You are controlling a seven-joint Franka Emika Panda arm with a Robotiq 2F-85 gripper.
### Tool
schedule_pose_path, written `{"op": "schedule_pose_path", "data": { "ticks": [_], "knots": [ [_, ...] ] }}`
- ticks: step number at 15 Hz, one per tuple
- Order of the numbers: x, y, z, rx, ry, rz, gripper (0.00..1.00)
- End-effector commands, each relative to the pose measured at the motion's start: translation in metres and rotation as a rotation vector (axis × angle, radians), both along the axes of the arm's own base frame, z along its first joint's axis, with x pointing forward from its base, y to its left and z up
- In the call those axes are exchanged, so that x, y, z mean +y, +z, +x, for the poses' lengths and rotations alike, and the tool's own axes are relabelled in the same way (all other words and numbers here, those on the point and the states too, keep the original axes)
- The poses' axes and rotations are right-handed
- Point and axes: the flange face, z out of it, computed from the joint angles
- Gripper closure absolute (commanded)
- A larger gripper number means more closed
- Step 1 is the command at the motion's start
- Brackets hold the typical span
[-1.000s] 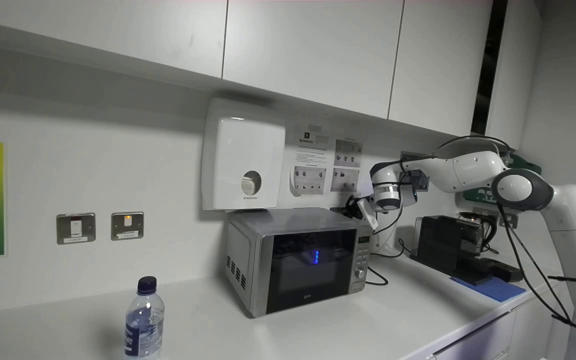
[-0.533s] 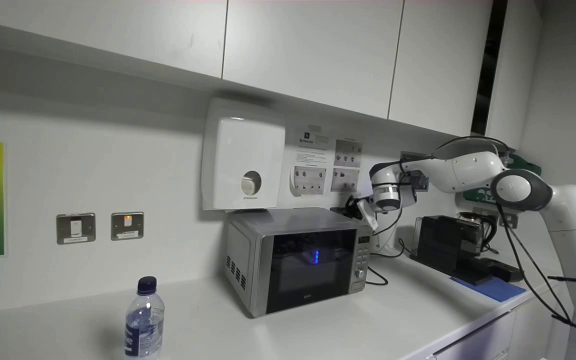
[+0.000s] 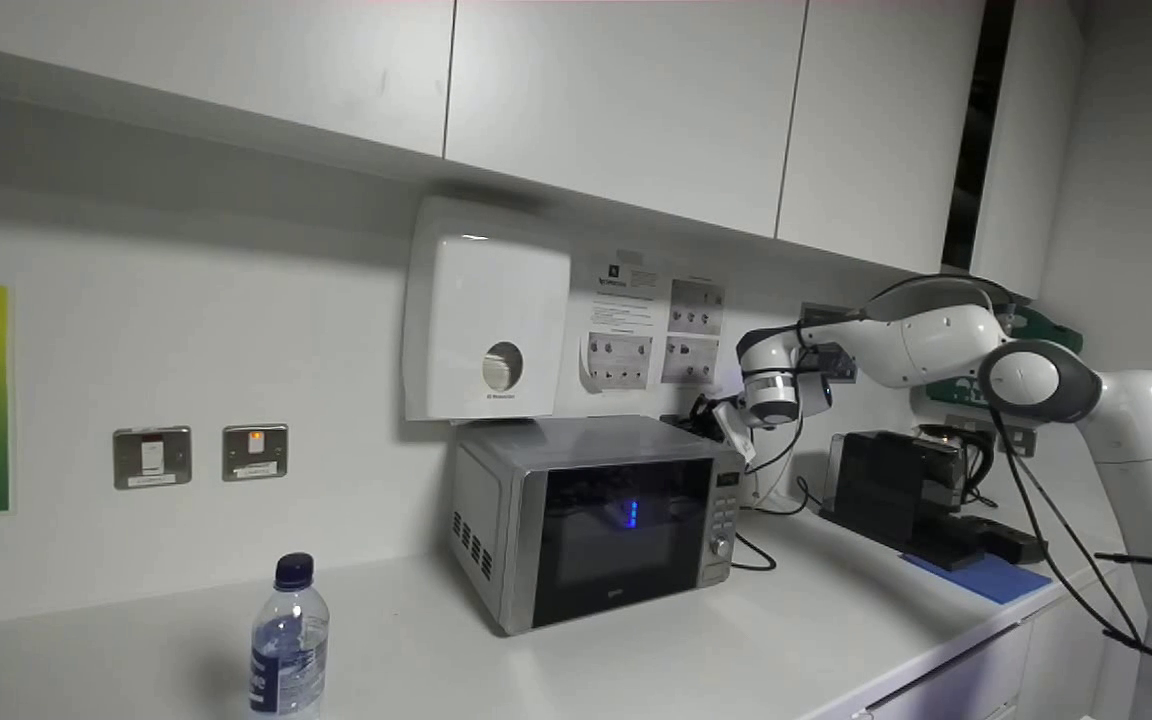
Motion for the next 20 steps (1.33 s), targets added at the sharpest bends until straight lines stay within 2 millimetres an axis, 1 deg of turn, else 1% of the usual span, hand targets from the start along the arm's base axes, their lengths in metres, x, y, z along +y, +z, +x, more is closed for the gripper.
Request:
{"op": "schedule_pose_path", "data": {
  "ticks": [1,6,13,20],
  "knots": [
    [-0.001,0.005,0.01,-0.028,-0.025,-0.052,1.0],
    [-0.002,0.002,0.012,-0.027,-0.028,-0.076,1.0],
    [-0.003,-0.003,0.021,-0.035,-0.015,-0.114,1.0],
    [-0.011,-0.013,0.028,-0.026,-0.017,-0.135,1.0]
  ]
}}
